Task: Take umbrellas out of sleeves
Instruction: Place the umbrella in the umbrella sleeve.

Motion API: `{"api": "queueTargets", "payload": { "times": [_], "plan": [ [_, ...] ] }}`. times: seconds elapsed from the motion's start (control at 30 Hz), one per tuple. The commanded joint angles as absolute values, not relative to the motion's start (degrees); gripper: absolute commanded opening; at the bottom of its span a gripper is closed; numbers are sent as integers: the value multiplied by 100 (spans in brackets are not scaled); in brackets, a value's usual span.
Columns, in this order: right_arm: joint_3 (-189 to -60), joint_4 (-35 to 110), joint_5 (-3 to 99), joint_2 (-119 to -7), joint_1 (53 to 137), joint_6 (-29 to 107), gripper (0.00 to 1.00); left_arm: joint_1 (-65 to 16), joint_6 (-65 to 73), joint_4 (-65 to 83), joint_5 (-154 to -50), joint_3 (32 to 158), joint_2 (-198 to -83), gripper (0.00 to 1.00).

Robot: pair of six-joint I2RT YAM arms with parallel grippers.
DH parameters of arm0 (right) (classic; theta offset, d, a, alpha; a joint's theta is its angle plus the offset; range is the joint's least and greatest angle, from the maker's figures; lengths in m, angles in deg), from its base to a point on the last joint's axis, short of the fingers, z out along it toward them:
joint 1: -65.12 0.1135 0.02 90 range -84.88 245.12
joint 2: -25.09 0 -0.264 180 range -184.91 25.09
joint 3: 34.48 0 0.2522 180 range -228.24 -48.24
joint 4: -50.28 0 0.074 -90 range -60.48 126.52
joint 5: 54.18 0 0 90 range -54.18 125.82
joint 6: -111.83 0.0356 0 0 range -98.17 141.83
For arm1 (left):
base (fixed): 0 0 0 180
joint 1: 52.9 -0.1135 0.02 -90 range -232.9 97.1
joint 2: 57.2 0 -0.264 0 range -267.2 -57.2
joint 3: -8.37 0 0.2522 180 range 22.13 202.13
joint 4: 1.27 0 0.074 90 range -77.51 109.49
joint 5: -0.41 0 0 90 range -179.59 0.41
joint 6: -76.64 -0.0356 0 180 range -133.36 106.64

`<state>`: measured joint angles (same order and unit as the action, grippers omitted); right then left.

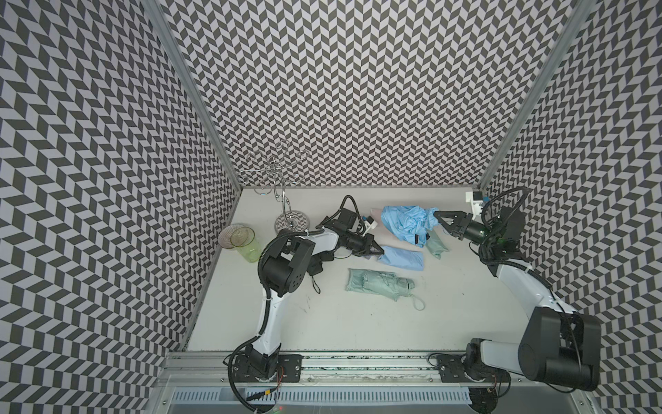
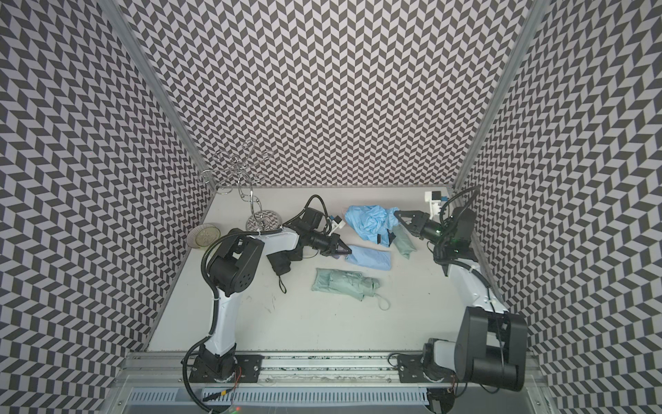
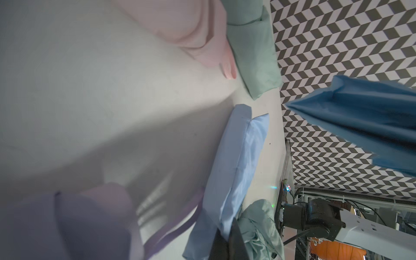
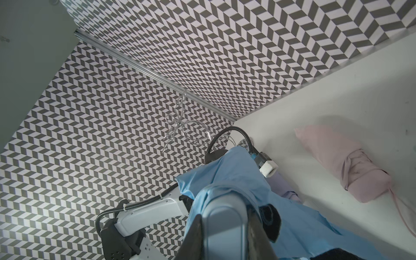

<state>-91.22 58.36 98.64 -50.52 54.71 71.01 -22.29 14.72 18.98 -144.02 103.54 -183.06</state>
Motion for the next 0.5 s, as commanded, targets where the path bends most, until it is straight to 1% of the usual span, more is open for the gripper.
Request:
{"api": "queueTargets", "payload": {
  "times": [0.0, 0.07, 0.23, 0.37, 0.47],
  "plan": [
    [-8747, 6991, 9901, -5204, 5435, 7190, 3, -2216, 1352, 1857, -14542, 10660, -18502, 0],
    [-8449, 7201, 9883, -5293, 5439, 7181, 4, -2214, 1342, 1898, -14547, 10784, -18603, 0],
    [-7929, 7145, 9900, -5564, 5433, 6779, 4, -2217, 1287, 2009, -14472, 11015, -18754, 0],
    [-7748, 6653, 9663, -5871, 5440, 6382, 3, -2236, 1244, 2152, -14465, 11278, -18923, 0],
    [-7826, 6021, 9433, -6163, 5440, 6009, 3, -2240, 1233, 2214, -14442, 11424, -19018, 0]
  ]
}}
